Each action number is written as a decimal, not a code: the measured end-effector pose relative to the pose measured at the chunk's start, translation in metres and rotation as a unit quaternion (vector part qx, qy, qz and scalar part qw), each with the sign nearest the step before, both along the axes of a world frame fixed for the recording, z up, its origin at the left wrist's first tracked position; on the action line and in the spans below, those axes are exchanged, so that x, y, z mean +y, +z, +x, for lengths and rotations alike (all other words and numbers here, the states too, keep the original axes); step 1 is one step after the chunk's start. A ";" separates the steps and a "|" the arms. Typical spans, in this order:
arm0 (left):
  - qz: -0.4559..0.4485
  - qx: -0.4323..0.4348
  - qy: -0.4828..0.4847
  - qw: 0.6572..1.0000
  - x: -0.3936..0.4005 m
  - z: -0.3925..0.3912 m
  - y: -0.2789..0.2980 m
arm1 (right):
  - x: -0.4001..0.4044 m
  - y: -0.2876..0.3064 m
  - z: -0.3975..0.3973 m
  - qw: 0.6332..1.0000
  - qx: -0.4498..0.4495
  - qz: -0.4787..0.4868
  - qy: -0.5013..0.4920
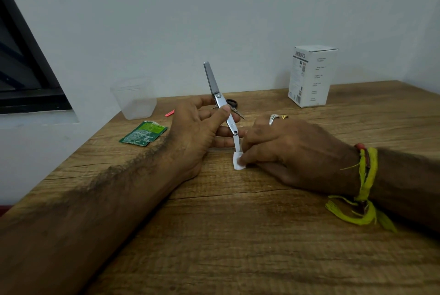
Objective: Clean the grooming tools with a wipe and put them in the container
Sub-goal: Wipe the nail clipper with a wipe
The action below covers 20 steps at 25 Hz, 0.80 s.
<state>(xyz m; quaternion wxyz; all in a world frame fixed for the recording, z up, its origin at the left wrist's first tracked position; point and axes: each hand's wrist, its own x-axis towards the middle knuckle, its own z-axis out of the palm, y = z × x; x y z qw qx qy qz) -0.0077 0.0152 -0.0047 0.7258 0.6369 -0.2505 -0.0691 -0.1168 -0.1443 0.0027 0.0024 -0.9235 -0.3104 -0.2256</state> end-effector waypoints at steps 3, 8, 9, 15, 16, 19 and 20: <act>-0.007 0.003 -0.001 1.000 0.000 0.001 0.000 | 0.000 0.001 0.001 1.000 -0.012 -0.001 -0.009; -0.009 0.003 -0.006 1.000 0.000 0.000 -0.001 | 0.002 -0.001 -0.001 0.999 -0.041 -0.035 -0.007; -0.006 0.002 -0.003 1.000 0.000 0.001 -0.001 | 0.002 -0.001 0.001 0.998 -0.057 -0.029 -0.024; -0.002 0.010 0.002 1.000 0.001 0.001 -0.001 | 0.005 -0.004 0.006 0.995 -0.089 0.008 -0.052; -0.004 0.012 -0.001 1.000 0.001 0.001 -0.001 | 0.005 -0.005 0.007 0.994 -0.092 0.024 -0.062; -0.003 0.014 -0.007 1.000 0.000 0.000 -0.001 | 0.005 -0.007 0.008 0.993 -0.088 0.040 -0.065; -0.003 0.012 -0.006 1.000 0.000 0.001 -0.001 | 0.006 -0.007 0.009 0.993 -0.094 0.040 -0.066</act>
